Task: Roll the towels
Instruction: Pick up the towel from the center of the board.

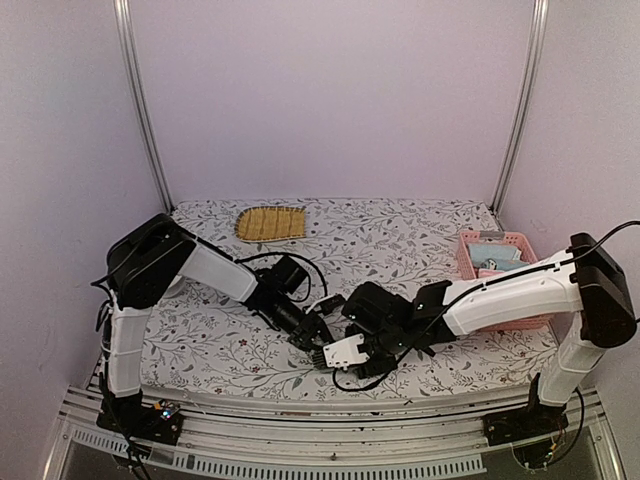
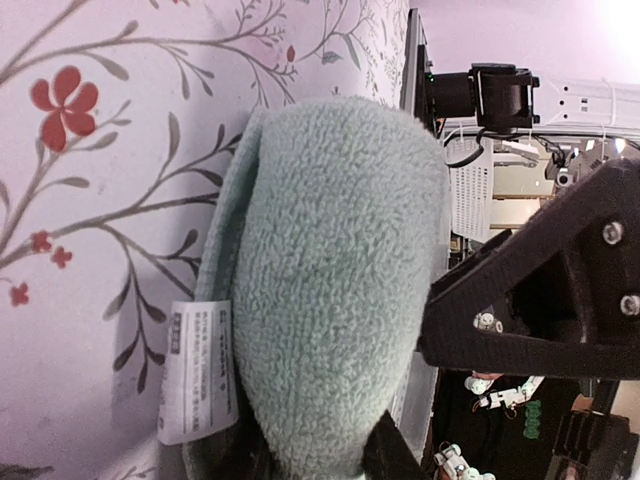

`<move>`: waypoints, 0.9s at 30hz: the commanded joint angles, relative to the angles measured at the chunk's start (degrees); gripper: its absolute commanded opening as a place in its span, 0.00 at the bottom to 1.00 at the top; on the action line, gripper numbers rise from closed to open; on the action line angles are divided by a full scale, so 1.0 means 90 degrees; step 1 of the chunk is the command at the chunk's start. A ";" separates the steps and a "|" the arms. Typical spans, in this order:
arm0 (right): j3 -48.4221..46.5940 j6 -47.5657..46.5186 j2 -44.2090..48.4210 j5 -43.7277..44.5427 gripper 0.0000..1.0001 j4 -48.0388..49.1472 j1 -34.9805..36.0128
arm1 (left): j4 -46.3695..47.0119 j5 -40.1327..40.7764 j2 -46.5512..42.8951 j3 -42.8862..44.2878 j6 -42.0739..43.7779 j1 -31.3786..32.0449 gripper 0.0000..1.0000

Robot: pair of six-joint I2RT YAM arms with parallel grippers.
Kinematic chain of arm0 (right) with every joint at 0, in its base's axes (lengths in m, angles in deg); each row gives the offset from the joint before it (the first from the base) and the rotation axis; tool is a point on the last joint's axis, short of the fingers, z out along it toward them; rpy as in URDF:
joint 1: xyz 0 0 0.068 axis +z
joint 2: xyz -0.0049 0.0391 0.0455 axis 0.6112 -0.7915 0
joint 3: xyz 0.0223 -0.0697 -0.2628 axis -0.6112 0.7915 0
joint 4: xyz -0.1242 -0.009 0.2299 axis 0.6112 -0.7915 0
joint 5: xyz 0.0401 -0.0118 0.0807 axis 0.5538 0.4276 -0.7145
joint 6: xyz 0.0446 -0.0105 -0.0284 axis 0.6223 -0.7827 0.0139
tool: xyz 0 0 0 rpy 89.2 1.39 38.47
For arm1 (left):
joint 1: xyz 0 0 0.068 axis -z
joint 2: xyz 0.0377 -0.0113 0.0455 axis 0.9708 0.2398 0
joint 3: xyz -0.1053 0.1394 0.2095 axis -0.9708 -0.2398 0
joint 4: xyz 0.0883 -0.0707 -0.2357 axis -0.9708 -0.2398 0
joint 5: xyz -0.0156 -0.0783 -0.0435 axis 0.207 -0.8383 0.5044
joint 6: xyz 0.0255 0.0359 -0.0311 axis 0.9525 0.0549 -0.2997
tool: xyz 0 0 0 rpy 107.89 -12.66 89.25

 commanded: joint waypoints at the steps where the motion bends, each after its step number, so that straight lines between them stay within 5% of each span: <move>1: 0.0149 -0.0028 -0.0284 -0.0143 0.59 0.0179 0.0031 | -0.0545 0.0951 0.0433 -0.0265 -0.0006 -0.0130 0.00; 10: 0.0093 -0.0286 -0.0839 0.0465 0.59 0.0896 0.0034 | -0.0623 0.0938 0.0472 -0.0219 0.0076 -0.0153 0.01; 16: 0.0214 -0.0468 -0.1097 0.0169 0.56 0.0914 0.0022 | -0.0624 0.1086 0.0180 -0.0226 0.0143 -0.0369 0.27; 27: -0.0252 -0.0665 -0.1701 -0.0346 0.43 0.0788 -0.0398 | -0.0630 0.2011 -0.0799 -0.0597 0.0092 -0.0832 0.47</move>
